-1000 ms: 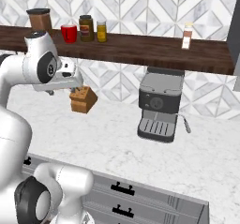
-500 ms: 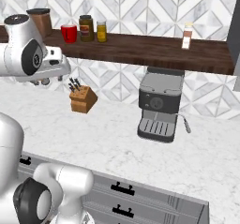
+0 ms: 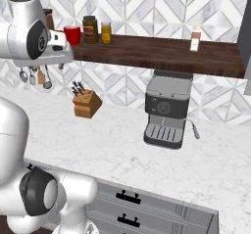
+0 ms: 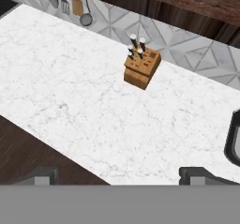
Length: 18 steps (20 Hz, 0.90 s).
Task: Gather all objects into one cabinet and sort the glasses and bowls to opposite sides.
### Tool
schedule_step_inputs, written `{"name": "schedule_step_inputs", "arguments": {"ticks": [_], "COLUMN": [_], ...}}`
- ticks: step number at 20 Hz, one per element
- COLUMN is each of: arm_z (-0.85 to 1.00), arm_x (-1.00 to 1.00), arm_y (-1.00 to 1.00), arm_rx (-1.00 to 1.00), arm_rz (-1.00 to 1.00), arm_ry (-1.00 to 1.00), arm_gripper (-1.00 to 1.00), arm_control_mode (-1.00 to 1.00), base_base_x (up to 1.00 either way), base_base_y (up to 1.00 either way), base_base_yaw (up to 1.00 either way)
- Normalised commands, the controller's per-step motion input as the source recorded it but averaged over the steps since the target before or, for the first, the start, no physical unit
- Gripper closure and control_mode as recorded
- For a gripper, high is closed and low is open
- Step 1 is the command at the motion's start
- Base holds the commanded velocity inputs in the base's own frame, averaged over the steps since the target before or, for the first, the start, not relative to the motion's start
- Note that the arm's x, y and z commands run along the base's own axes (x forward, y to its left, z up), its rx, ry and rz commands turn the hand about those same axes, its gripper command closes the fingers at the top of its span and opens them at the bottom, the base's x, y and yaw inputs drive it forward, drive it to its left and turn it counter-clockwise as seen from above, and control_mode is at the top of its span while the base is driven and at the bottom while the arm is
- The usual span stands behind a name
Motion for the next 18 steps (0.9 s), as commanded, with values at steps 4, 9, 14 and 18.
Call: {"name": "schedule_step_inputs", "arguments": {"ticks": [4,9,14,18], "arm_z": [0.14,0.1,0.18,0.2], "arm_x": [0.16,0.26,0.43,0.47], "arm_y": [0.15,0.16,0.13,0.07], "arm_rx": [0.0,0.0,0.0,0.0], "arm_rz": [0.0,0.0,0.0,0.0], "arm_ry": [-0.11,-0.11,-0.12,-0.07], "arm_gripper": [-1.0,-1.0,-1.0,-1.0], "arm_control_mode": [-1.0,-1.0,-1.0,-1.0], "base_base_x": [0.0,0.0,0.0,0.0], "base_base_y": [0.0,0.0,0.0,0.0], "base_base_yaw": [0.0,0.0,0.0,0.0]}}
